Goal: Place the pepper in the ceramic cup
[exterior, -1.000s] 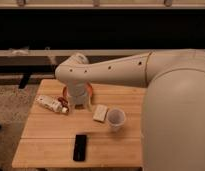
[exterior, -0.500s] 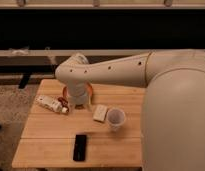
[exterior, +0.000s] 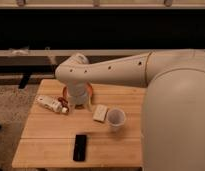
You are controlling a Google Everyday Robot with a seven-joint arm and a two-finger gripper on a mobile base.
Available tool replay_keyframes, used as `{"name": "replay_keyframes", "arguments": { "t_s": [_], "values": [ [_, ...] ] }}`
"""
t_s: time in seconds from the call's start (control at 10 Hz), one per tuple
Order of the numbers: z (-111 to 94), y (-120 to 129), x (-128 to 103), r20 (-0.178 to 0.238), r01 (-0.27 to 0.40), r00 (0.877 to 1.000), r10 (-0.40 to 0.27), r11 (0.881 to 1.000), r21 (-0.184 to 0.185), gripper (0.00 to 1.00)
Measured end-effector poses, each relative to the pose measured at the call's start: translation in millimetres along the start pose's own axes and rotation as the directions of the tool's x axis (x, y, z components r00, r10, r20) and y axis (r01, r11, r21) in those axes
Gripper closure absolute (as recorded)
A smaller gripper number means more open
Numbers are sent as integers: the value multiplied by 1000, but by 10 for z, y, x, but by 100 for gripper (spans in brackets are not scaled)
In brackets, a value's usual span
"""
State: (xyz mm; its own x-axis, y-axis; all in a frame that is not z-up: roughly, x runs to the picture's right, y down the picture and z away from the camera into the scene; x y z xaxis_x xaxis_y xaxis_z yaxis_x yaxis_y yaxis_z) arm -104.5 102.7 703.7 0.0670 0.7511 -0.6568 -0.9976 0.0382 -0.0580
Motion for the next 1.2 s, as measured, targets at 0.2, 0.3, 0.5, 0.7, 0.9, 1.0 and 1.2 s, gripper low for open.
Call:
{"name": "replay_keyframes", "arguments": {
  "t_s": [0.2, 0.3, 0.5, 0.7, 0.9, 1.0, 1.2],
  "values": [
    [0, -1, 0, 0, 0, 1000, 0, 1000, 0, 35],
    [0, 0, 0, 0, 0, 1000, 0, 1000, 0, 35],
    [0, -1, 0, 0, 0, 1000, 0, 1000, 0, 35],
    [-5, 5, -5, 0, 0, 1000, 0, 1000, -1, 35],
    [52, 12, -60, -16, 36, 999, -36, 999, 4, 35],
    [136, 95, -127, -28, 79, 996, -79, 997, 2, 35],
    [464, 336, -348, -66, 168, 984, -168, 986, -4, 35]
  ]
}}
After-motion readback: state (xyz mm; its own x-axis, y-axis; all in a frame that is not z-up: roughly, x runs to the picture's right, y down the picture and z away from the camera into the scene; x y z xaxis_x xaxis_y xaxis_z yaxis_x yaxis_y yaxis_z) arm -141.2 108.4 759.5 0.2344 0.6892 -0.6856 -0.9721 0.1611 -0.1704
